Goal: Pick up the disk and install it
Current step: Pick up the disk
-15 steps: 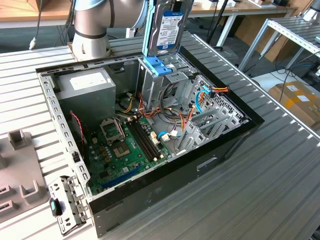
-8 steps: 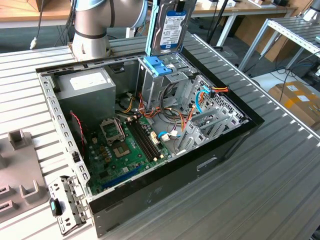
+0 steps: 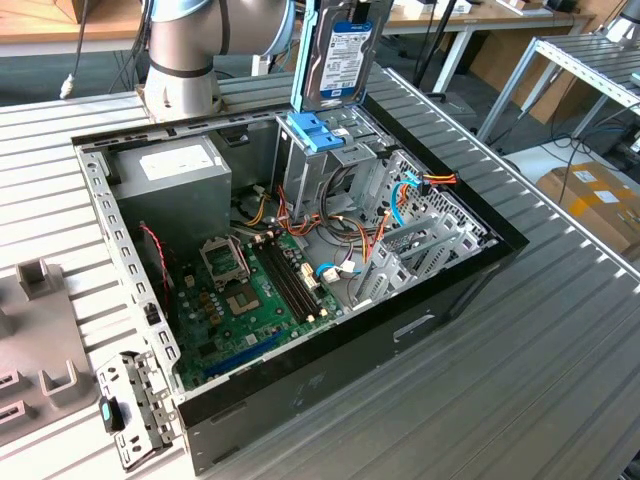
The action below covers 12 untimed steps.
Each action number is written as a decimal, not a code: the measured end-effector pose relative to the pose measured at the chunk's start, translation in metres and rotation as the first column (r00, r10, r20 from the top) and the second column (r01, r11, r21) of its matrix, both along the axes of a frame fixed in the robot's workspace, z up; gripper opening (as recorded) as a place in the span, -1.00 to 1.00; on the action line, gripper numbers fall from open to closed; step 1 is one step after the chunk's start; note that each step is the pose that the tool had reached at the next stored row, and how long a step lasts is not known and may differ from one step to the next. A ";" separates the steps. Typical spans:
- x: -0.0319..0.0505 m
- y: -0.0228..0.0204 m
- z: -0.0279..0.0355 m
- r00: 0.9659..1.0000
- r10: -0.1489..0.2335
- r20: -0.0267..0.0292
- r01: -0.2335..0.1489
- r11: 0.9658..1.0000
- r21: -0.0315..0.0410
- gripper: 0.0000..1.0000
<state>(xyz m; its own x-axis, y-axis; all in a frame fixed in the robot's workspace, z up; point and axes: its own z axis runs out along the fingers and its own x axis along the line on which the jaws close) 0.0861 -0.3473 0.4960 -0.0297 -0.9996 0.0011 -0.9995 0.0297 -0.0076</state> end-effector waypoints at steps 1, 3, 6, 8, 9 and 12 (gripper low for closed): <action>0.0000 0.0000 0.0007 1.000 0.000 0.000 0.000 1.000 0.000 -0.30; 0.0000 0.0000 0.0020 1.000 0.000 0.000 0.000 1.000 0.000 -0.30; 0.0000 0.0000 0.0063 1.000 0.000 0.000 0.000 1.000 0.000 -0.30; 0.0000 0.0000 0.0077 1.000 0.000 0.000 0.000 1.000 0.000 -0.30; 0.0000 0.0000 0.0088 1.000 0.000 0.000 0.000 1.000 0.000 -0.30; 0.0001 -0.0014 0.0094 1.000 0.000 0.000 0.000 1.000 0.000 -0.30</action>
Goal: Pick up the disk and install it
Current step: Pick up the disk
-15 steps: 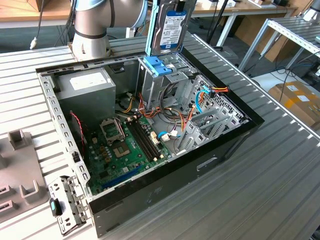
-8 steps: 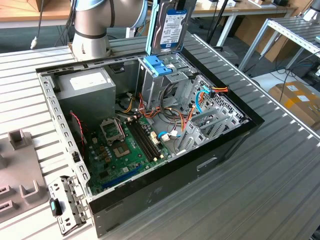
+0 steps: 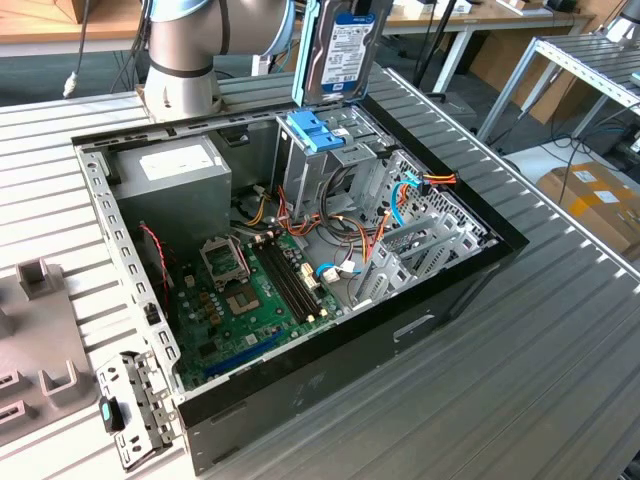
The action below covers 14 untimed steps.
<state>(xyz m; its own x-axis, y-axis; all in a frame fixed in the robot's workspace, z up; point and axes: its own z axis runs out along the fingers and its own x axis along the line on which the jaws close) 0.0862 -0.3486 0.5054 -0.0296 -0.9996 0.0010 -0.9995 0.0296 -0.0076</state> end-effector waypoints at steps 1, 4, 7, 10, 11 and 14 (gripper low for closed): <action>0.0000 -0.0010 0.0000 1.000 0.000 0.000 0.000 1.000 0.000 -0.30; 0.0000 -0.0076 0.0000 1.000 0.000 0.000 0.000 1.000 0.000 -0.30; 0.0000 -0.0142 -0.0001 1.000 0.000 0.000 0.000 1.000 -0.001 -0.30; 0.0000 -0.0212 0.0000 1.000 0.000 0.000 0.000 1.000 -0.002 -0.30; 0.0000 -0.0255 -0.0001 1.000 0.000 0.000 0.000 1.000 -0.002 -0.30; 0.0000 -0.0359 -0.0001 1.000 0.000 0.000 0.000 1.000 -0.002 -0.30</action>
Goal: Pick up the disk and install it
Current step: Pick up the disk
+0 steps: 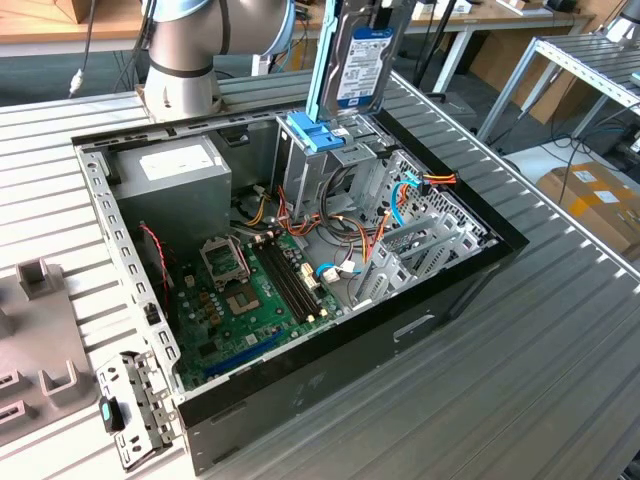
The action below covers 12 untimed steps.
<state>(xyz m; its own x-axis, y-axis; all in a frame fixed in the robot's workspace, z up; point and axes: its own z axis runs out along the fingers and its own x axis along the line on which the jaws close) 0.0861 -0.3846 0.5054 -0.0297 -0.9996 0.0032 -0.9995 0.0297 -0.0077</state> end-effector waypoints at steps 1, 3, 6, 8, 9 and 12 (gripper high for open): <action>0.0000 -0.0050 0.0000 1.000 0.000 0.000 0.000 1.000 0.000 -0.30; 0.0000 -0.0120 0.0000 1.000 0.000 0.000 0.000 1.000 0.000 -0.30; 0.0000 -0.0228 0.0001 1.000 0.000 0.000 0.000 1.000 0.000 -0.30; 0.0000 -0.0296 0.0000 1.000 0.000 0.000 0.000 1.000 0.000 -0.30; 0.0000 -0.0331 0.0000 1.000 0.000 0.000 0.000 1.000 0.000 -0.30; 0.0000 -0.0446 0.0000 1.000 0.000 0.000 0.000 1.000 0.000 -0.30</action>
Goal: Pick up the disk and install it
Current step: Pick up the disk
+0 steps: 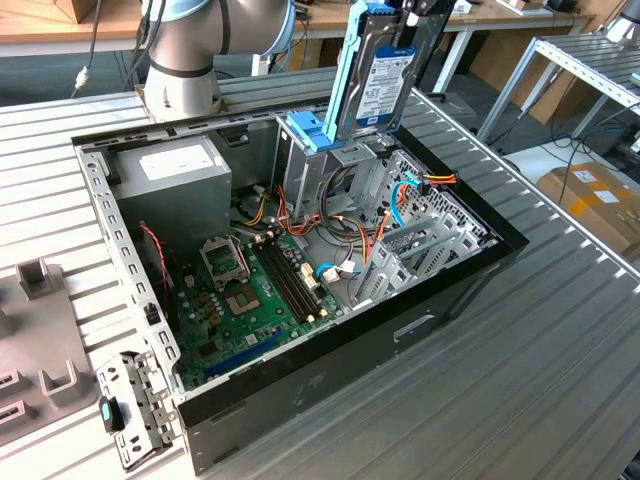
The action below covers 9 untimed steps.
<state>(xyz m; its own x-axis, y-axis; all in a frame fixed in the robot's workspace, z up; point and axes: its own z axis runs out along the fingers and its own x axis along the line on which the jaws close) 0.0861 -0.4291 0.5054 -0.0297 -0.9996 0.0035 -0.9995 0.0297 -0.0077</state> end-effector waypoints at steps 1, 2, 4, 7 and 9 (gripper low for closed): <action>0.0000 -0.0033 0.0001 1.000 0.000 0.000 0.000 1.000 0.000 -0.30; 0.0000 -0.0083 0.0000 1.000 0.000 0.000 0.000 1.000 0.000 -0.30; 0.0000 -0.0198 0.0000 1.000 0.000 0.000 0.000 1.000 -0.001 -0.30; 0.0000 -0.0297 0.0001 1.000 0.000 0.000 0.000 1.000 -0.002 -0.30; 0.0000 -0.0404 0.0001 1.000 0.000 0.000 0.000 1.000 -0.003 -0.30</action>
<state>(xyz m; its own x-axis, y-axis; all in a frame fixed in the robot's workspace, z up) 0.0861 -0.4696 0.5054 -0.0297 -0.9995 0.0065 -0.9995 0.0297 -0.0078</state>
